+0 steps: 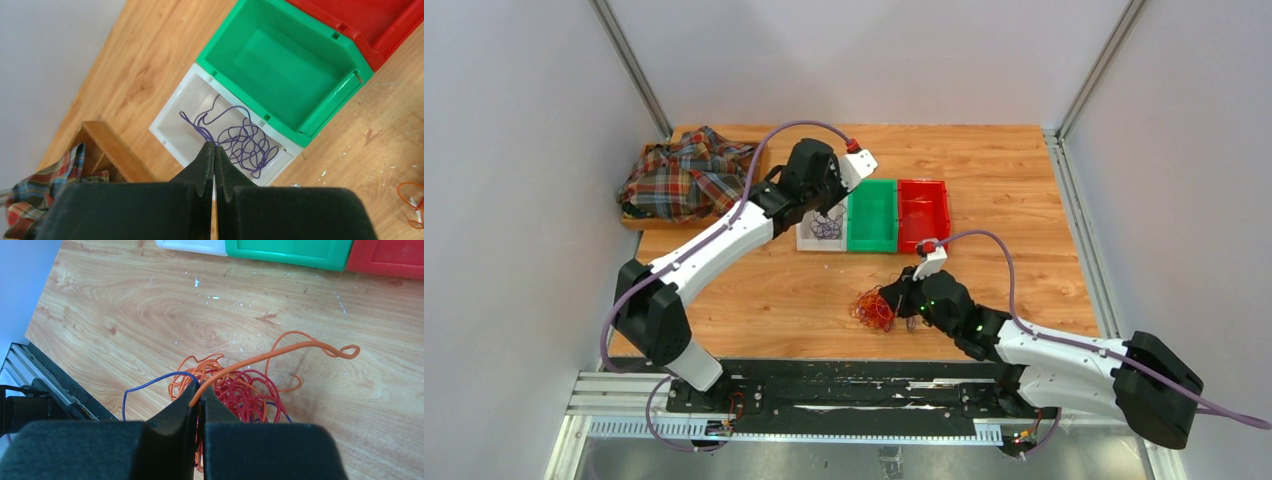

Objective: Untangle the cables

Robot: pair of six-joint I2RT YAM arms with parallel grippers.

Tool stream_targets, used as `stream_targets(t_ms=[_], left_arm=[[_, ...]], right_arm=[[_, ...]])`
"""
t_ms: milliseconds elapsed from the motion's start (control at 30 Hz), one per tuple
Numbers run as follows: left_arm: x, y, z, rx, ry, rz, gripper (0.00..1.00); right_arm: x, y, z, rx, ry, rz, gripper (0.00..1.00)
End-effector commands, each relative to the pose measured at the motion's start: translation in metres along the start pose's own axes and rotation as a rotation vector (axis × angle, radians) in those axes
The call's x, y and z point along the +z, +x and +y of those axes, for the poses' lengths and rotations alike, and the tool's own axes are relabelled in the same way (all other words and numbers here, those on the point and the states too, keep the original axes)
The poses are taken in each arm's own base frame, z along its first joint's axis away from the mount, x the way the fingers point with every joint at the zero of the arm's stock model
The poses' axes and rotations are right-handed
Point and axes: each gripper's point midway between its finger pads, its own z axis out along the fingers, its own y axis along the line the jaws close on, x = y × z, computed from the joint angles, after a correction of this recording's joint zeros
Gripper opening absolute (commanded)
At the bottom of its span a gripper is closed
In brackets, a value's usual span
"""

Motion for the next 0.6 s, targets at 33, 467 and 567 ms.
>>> stream_targets(t_ms=[33, 467, 567], left_arm=[[0.025, 0.029, 0.002, -0.020, 0.021, 0.069, 0.00], [0.053, 0.062, -0.013, -0.064, 0.129, 0.127, 0.27], [0.043, 0.055, -0.017, -0.060, 0.183, 0.110, 0.44]], right_arm=[[-0.003, -0.009, 0.000, 0.024, 0.019, -0.028, 0.01], [-0.004, -0.013, 0.000, 0.019, 0.031, -0.029, 0.01], [-0.004, -0.013, 0.000, 0.021, 0.032, -0.028, 0.00]])
